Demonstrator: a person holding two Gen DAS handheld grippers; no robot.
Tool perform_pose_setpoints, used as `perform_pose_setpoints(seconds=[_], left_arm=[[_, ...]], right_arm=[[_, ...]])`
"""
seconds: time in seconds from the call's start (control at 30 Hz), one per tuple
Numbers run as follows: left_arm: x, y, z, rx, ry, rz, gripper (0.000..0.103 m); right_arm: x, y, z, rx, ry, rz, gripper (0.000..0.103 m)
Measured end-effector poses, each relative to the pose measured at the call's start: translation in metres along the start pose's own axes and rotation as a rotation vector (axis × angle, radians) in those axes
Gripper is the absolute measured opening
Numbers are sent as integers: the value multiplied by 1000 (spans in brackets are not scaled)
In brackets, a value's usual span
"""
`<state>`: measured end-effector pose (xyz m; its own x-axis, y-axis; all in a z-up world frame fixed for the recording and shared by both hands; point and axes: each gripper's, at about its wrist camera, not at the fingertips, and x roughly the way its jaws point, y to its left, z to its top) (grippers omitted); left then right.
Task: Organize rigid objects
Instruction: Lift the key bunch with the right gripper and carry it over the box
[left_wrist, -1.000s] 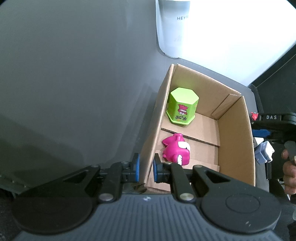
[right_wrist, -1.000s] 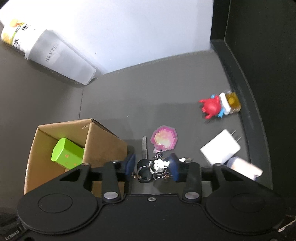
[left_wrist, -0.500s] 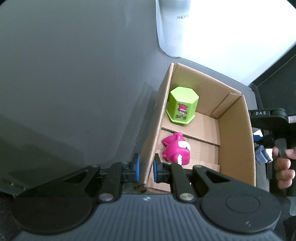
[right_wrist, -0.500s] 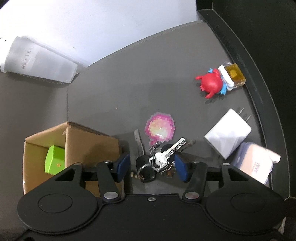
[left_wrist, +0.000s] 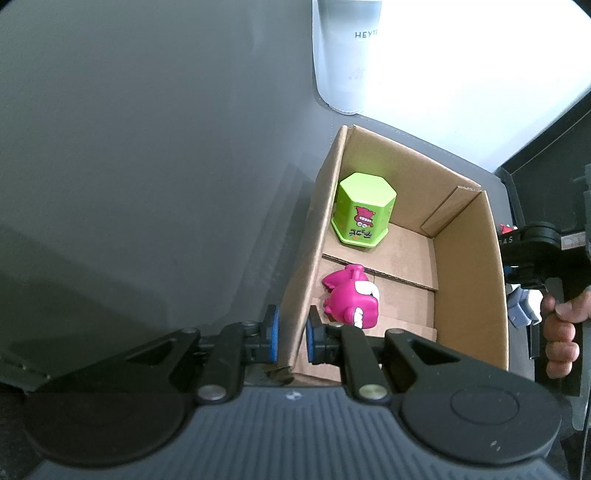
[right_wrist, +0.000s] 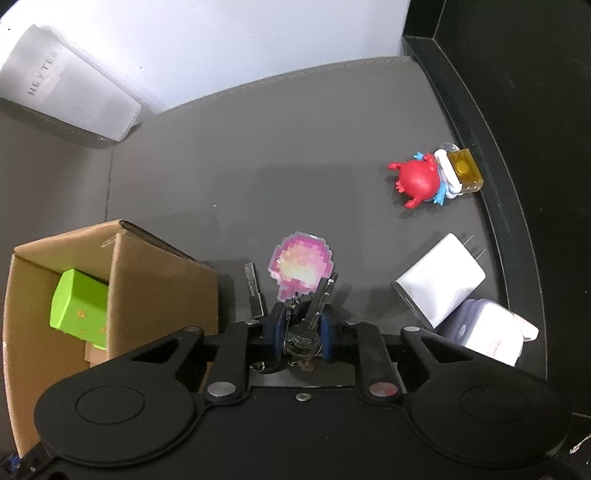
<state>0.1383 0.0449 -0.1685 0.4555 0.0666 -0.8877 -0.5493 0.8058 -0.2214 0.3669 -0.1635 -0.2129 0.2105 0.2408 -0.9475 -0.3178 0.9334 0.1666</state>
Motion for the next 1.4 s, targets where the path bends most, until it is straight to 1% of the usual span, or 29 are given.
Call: perform_pose_setpoints(seconds=[0.17,0.37,0.87,1.1,1.4], left_arm=[[-1,-1,0,0,-2,0,13],[-2,-3,-1,9,-9,5,13],[-1,-3,-1,14,-9,8,13],[0,-5,-2,19,-12,11,13],[-1,-6,-2,23,-14,14,13]], right_arm=[[-21,-5,-2,5,-34,29,19],[-43,-15,0,34,-70,44,19],[-107,-22,-4,18,-172,82,19],[-135,-17,1,6,-224,102,19],[-170,1,8,-21,-282,167,19]])
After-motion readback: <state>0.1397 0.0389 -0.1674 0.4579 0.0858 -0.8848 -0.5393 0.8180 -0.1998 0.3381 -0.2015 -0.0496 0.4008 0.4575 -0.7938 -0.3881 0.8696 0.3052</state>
